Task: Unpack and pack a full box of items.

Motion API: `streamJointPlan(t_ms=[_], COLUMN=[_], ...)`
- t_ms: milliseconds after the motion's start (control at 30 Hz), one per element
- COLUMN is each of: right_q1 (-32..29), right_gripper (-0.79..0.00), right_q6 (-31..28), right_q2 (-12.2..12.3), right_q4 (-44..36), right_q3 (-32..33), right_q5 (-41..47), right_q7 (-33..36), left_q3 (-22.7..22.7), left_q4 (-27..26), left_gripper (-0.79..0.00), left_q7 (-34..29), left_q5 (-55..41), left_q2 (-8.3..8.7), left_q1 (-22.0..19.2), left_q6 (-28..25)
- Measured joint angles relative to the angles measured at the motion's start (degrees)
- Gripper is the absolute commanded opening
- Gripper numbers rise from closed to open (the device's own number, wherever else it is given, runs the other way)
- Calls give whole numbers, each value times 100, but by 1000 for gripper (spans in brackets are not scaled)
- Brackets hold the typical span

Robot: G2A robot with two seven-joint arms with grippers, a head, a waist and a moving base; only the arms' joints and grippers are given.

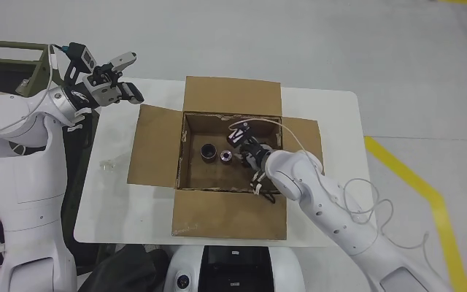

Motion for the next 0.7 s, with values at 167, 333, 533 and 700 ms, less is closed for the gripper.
streamJointPlan(t_ms=[167,333,533,700], right_q1=[-74,-128,-120,-114], right_gripper=[-785,-736,-409,-342], right_q6=[10,5,36,54], right_q2=[-9,-33,-82,-116], right_q4=[-14,26,99,114], right_q3=[54,51,15,10], right_q5=[-33,-71,-105,-141], right_q7=[22,36,56,100], left_q3=[0,0,0,0], left_q4=[0,0,0,0], left_gripper=[0,0,0,0], left_q7=[0,0,0,0], left_q5=[0,0,0,0], left_q2=[0,0,0,0], left_q1=[0,0,0,0], left_q6=[0,0,0,0])
